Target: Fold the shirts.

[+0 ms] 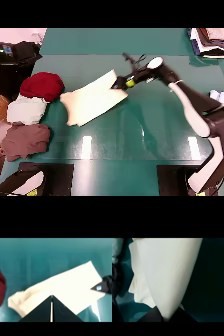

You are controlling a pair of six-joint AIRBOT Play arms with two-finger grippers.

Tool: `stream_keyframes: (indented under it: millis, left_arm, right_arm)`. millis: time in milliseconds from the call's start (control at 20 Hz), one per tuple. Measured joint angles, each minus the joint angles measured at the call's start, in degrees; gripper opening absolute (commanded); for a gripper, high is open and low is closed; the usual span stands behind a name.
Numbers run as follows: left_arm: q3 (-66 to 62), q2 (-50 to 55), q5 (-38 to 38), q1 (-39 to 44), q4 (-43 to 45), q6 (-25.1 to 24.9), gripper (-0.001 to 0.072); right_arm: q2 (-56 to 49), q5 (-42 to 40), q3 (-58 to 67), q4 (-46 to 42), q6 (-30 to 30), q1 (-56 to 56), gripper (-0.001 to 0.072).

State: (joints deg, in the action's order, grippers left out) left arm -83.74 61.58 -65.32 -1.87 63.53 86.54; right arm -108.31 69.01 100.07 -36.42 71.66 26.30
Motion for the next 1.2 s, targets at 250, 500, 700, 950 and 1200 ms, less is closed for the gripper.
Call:
stream_keyframes:
  millis: [250,500,700,950,1200]
  left_arm:
    - [0.0,0.0,4.0,9.2,-0.3,0.0,0.0021]
    - [0.0,0.0,8.6,14.8,-0.4,0.4,0.0021]
    - [0.0,0.0,11.1,17.1,-0.4,1.3,0.0022]
    - [0.0,0.2,12.6,17.9,-0.6,1.9,0.0021]
    - [0.2,1.1,13.0,18.1,-0.7,2.1,0.0022]
  right_arm:
    - [10.4,1.6,0.5,-12.9,4.3,-16.0,0.0015]
    - [17.2,4.3,0.5,-21.9,6.9,-36.7,0.0015]
    - [18.9,4.6,0.5,-24.1,9.3,-51.3,0.0014]
    - [19.4,4.2,0.5,-24.5,10.4,-61.3,0.0015]
    - [22.4,3.5,0.5,-24.5,10.7,-63.7,0.0015]
